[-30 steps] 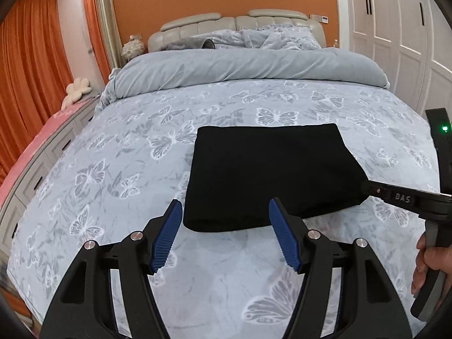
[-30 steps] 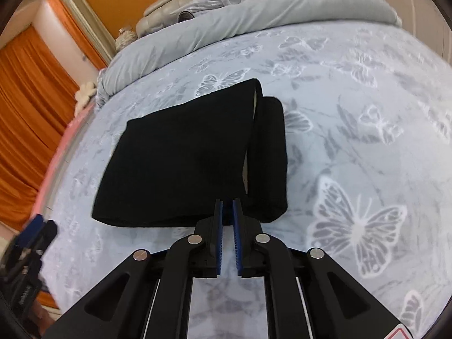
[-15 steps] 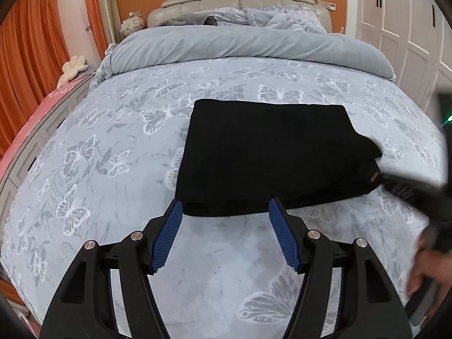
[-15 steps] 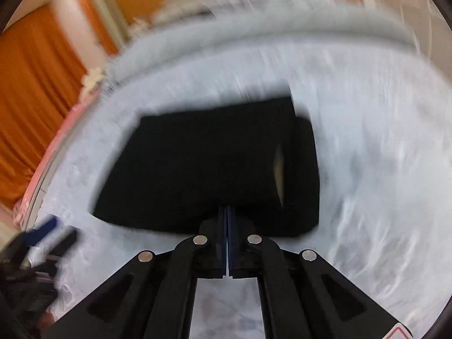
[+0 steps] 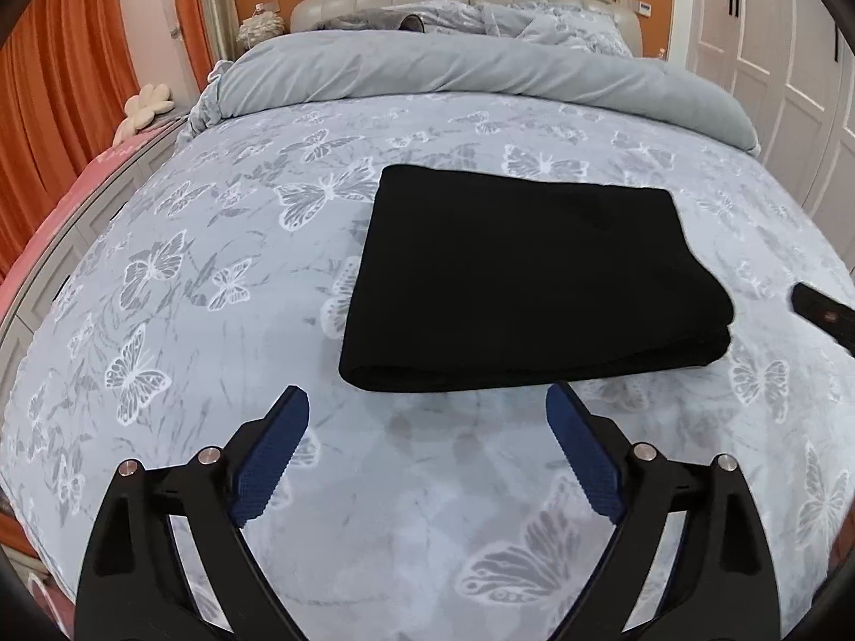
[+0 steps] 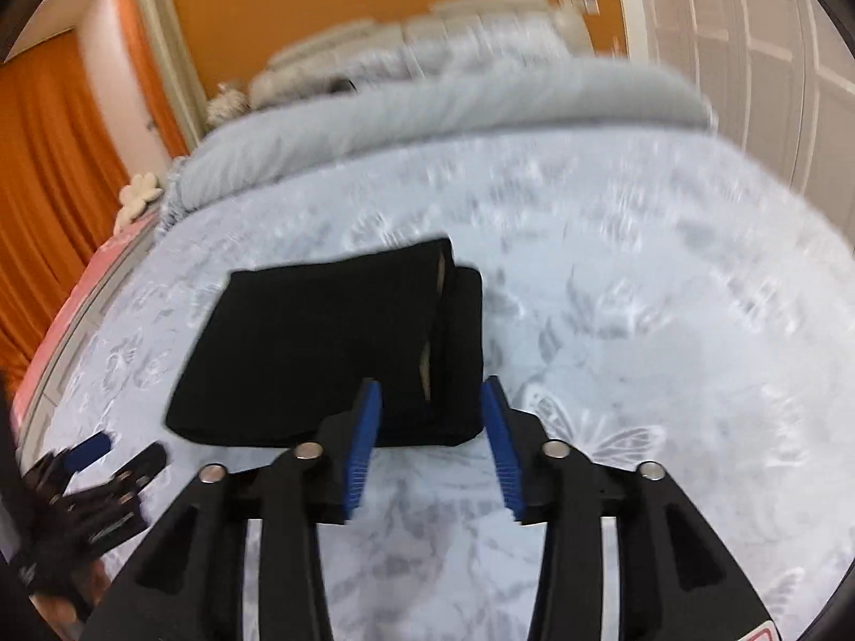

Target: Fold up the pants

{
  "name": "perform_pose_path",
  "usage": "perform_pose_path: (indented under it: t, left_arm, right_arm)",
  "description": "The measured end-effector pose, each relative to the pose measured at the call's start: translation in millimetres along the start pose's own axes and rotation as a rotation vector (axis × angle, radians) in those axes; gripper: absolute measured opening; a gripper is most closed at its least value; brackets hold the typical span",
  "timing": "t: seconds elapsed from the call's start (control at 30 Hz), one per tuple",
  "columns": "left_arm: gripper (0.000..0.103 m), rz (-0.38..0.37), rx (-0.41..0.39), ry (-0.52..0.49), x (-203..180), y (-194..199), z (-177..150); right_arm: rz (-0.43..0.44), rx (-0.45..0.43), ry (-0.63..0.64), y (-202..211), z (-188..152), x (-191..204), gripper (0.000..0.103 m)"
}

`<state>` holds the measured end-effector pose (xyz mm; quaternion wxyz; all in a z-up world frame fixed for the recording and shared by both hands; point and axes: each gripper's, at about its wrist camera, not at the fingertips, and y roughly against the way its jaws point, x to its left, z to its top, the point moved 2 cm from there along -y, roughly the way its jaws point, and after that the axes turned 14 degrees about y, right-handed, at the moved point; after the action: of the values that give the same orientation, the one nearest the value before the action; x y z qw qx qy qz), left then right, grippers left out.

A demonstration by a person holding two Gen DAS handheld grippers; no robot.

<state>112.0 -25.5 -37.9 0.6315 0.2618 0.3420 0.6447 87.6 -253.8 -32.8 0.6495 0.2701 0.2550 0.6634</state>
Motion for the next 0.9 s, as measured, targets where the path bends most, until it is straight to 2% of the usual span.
perform_pose_path:
  t: [0.03,0.1,0.27,0.53,0.9]
  left_arm:
    - [0.089,-0.001,-0.004,-0.008,-0.8,3.1,-1.1]
    - [0.091,0.005,-0.024,-0.026,-1.9,12.3,-5.3]
    - [0.098,0.007,-0.086,-0.038,-0.3,36.3,-17.9]
    - [0.098,-0.009,-0.091,-0.01,10.0,48.8,-34.8]
    - [0.098,-0.005,-0.083,-0.005,15.8,48.9,-38.8]
  right_arm:
    - [-0.006,-0.024,0.008,13.5,-2.4,3.5,0.051]
    - [-0.01,-0.064,0.028,34.7,-9.7,8.6,0.071]
    - [-0.088,-0.081,0.106,54.6,-29.0,21.4,0.081]
    - [-0.064,-0.048,0.05,52.1,-52.4,21.2,0.081]
    - [-0.058,-0.05,0.057,50.1,-53.0,28.1,0.081]
